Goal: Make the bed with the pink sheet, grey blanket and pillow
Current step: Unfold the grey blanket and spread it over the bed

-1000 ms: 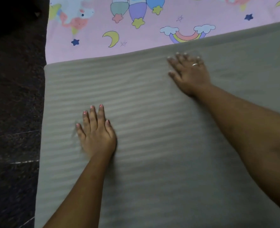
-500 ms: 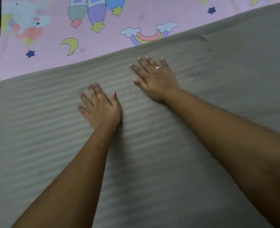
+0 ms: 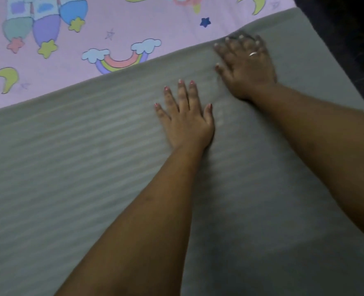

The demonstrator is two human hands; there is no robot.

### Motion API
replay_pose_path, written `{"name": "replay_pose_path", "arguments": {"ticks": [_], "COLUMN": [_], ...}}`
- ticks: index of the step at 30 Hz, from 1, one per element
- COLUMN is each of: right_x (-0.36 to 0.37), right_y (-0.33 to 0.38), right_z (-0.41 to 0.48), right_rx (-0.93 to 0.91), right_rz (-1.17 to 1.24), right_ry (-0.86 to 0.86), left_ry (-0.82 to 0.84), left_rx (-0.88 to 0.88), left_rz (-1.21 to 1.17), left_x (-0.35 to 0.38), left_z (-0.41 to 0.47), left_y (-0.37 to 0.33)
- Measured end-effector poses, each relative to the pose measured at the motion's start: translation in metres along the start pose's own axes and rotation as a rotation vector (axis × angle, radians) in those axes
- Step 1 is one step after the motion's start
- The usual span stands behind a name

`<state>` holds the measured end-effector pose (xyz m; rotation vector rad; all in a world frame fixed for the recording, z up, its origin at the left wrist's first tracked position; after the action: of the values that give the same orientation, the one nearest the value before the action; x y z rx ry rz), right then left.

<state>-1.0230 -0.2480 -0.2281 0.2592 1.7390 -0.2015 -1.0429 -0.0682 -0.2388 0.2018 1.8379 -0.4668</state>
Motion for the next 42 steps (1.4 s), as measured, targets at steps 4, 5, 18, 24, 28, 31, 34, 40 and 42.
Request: {"name": "replay_pose_path", "arguments": {"ticks": [4, 5, 18, 24, 28, 31, 34, 40, 42], "right_x": [-0.007, -0.009, 0.018, -0.006, -0.026, -0.026, 0.003, 0.013, 0.011], "right_y": [-0.06, -0.069, 0.044, -0.095, -0.156, -0.106, -0.019, -0.03, -0.056], "right_z": [0.006, 0.007, -0.034, -0.013, -0.017, -0.025, -0.049, -0.061, -0.074], "right_rx": [0.154, 0.219, -0.192, 0.142, 0.7, 0.438, 0.097, 0.177, 0.325], "right_rz": [0.025, 0.042, 0.071, 0.026, 0.156, 0.111, 0.062, 0.062, 0.075], "right_ry": [-0.031, -0.032, 0.052, -0.015, 0.067, -0.079, 0.01, -0.019, -0.047], "left_ry": [-0.06, -0.08, -0.214, -0.199, -0.209, -0.212, -0.223, -0.194, -0.167], "left_rx": [-0.004, 0.003, -0.017, -0.001, 0.008, 0.01, 0.007, 0.022, 0.026], "left_rz": [-0.025, -0.03, -0.037, -0.043, -0.056, -0.053, -0.042, -0.046, -0.045], "left_x": [0.011, 0.013, 0.024, 0.022, 0.021, 0.022, 0.023, 0.02, 0.016], "left_z": [0.006, 0.005, 0.006, 0.004, 0.004, 0.005, 0.006, 0.006, 0.005], "left_y": [-0.005, -0.004, -0.001, -0.001, -0.001, -0.002, -0.001, -0.002, -0.003]}}
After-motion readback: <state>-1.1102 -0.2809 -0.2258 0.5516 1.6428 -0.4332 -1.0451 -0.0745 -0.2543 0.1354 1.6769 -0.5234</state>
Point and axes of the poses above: each hand's wrist, its own z-axis towards the middle knuckle, its own x-axis out of the palm, y = z × x, the point moved 2 cm from there along z, towards the middle knuckle, and after that the axes turned 9 degrees about y, right-handed, at the moved point
